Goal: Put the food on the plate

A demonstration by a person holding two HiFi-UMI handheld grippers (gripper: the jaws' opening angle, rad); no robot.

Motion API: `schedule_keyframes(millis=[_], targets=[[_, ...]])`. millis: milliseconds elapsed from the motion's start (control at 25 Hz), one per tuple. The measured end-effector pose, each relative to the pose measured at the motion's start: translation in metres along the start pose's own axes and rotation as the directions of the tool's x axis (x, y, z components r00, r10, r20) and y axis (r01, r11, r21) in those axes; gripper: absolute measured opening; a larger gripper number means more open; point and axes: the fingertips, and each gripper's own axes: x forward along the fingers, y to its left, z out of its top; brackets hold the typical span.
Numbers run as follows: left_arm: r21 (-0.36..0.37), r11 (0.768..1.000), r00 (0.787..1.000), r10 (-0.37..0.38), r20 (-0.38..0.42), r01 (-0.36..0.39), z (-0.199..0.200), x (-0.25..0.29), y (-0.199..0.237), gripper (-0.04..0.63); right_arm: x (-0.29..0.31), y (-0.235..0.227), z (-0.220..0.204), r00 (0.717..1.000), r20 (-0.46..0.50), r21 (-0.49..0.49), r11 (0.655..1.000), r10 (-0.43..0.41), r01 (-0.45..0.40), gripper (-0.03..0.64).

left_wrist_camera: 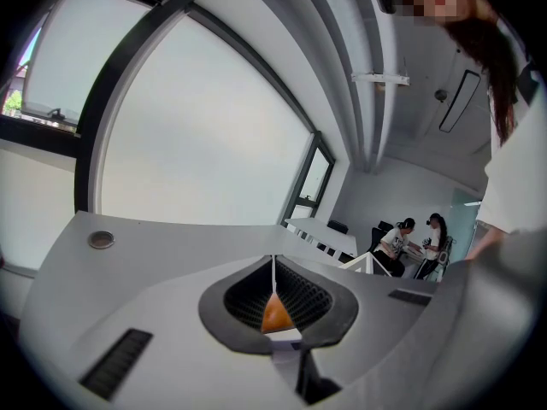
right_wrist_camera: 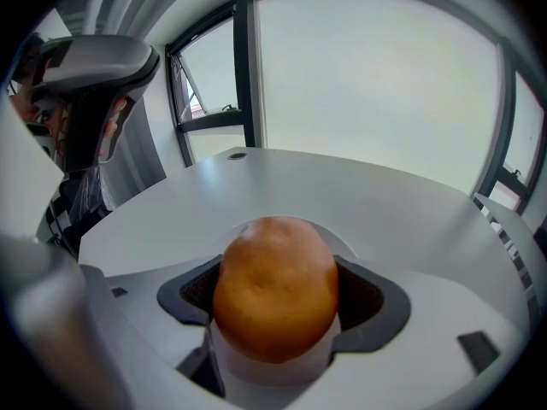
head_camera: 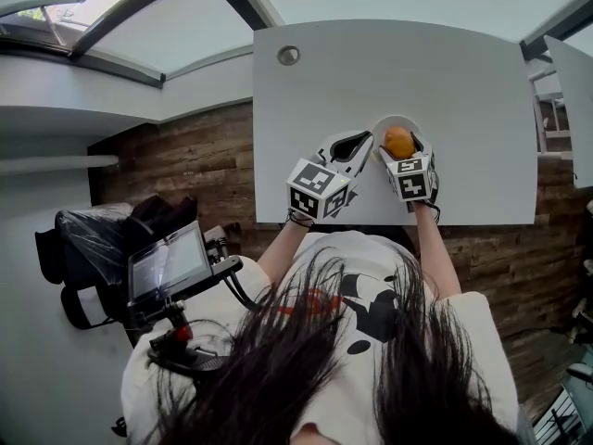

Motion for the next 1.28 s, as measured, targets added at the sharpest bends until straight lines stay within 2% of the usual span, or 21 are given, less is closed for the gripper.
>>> schedule_keyframes(millis=[240, 440, 760, 920, 1080, 1280], targets=[[0.004, 1.0, 1.0, -0.008, -0.004, 0.008, -0.002, 0.001, -0.002, 0.011, 0.001, -0.005, -0.011, 1.0, -0.018, 0.078, 0.997, 0.01, -0.008, 0.376], [0.004, 1.0, 1.0, -0.01, -0.008, 0.01, -0.003, 0.002, -0.004, 0.012, -0.003, -0.006, -0.01, 1.0, -0.02, 0.093, 0.996, 0.008, -0.006, 0.377], [0.008, 1.0, 1.0, -0.025, -0.014, 0.025, -0.004, 0.005, -0.01, 0.011, -0.027, -0.014, 0.008, 0.998, 0.058, 0.125, 0.992, -0.011, 0.004, 0.377], [0.011, 0.999, 0.999, -0.032, -0.017, 0.032, -0.006, 0.004, -0.011, 0.011, -0.05, -0.018, 0.027, 0.989, 0.145, 0.175, 0.984, -0.044, 0.018, 0.377], [0.016, 0.999, 0.999, -0.039, -0.019, 0.04, -0.006, 0.004, -0.011, 0.011, -0.078, -0.024, 0.05, 0.957, 0.274, 0.272, 0.962, -0.094, 0.017, 0.376], [0.03, 0.998, 0.998, -0.059, -0.016, 0.06, -0.004, 0.004, -0.015, 0.011, -0.103, -0.026, 0.064, 0.923, 0.364, 0.409, 0.912, -0.126, -0.037, 0.374]])
